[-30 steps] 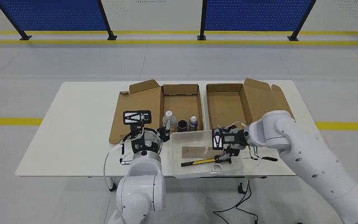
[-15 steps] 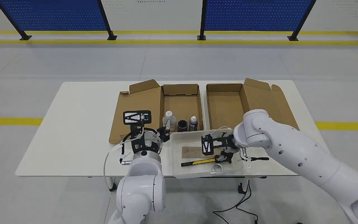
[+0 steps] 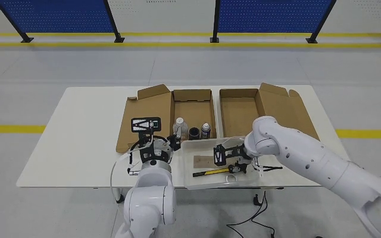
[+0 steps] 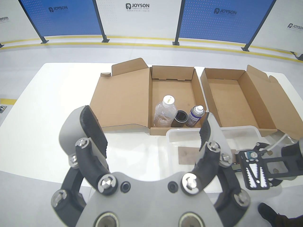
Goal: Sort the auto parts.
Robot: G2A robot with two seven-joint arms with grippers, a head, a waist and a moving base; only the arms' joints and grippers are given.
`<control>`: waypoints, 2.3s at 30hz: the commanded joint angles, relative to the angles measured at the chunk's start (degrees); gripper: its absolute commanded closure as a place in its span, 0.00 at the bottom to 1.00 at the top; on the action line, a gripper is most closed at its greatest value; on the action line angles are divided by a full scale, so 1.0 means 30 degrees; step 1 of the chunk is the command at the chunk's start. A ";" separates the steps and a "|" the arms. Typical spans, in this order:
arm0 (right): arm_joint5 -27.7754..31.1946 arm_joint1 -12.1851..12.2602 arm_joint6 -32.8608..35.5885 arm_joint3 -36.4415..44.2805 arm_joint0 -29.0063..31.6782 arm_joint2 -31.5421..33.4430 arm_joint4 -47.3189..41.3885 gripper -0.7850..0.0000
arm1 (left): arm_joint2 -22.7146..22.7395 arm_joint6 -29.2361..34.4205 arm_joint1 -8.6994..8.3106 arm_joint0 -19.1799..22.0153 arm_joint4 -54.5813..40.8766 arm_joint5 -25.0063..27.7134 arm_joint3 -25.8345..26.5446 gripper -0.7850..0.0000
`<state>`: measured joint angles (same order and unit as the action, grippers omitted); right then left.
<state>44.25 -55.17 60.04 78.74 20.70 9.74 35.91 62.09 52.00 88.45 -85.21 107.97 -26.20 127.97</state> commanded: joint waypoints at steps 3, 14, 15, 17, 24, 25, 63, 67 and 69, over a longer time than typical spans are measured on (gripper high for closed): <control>0.0083 -0.0491 -0.0081 -0.0903 0.0260 0.0000 0.0429 0.49 | 0.0000 0.0000 0.0000 0.0000 0.0001 0.0000 0.0001 0.00; 0.0348 -0.1742 -0.0344 -0.2757 0.0868 0.0000 0.1646 0.51 | 0.0000 0.0000 0.0000 0.0000 0.0001 0.0000 0.0001 0.00; 0.0404 -0.1834 -0.0399 -0.2913 0.0892 0.0000 0.1740 0.51 | 0.0000 0.0000 0.0000 0.0000 0.0001 0.0000 0.0001 0.00; 0.0548 -0.2010 -0.0544 -0.3212 0.0962 0.0000 0.1978 0.51 | 0.0000 0.0000 0.0000 0.0000 0.0001 0.0000 0.0001 0.00; 0.0918 -0.2593 -0.0913 -0.4141 0.1105 0.0000 0.2586 0.53 | 0.0000 0.0000 0.0000 0.0000 0.0001 0.0000 0.0001 0.00; 0.0924 -0.2676 -0.0919 -0.4247 0.1140 0.0000 0.2692 0.53 | 0.0000 0.0000 0.0000 0.0000 0.0001 0.0000 0.0001 0.00; 0.1201 -0.3786 -0.1197 -0.5831 0.1154 0.0000 0.2558 1.00 | 0.0000 0.0000 0.0000 0.0000 0.0001 0.0000 0.0001 0.00; 0.0963 -0.3591 -0.0959 -0.5397 0.1010 0.0000 0.2220 1.00 | 0.0000 0.0000 0.0000 0.0000 0.0001 0.0000 0.0001 0.00; 0.0865 -0.3475 -0.0862 -0.5119 0.0904 0.0000 0.1991 1.00 | 0.0000 0.0000 0.0000 0.0000 0.0001 0.0000 0.0001 0.00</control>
<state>46.99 -65.80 57.31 62.91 23.60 9.74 42.33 62.09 52.00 88.45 -85.21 107.97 -26.20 127.97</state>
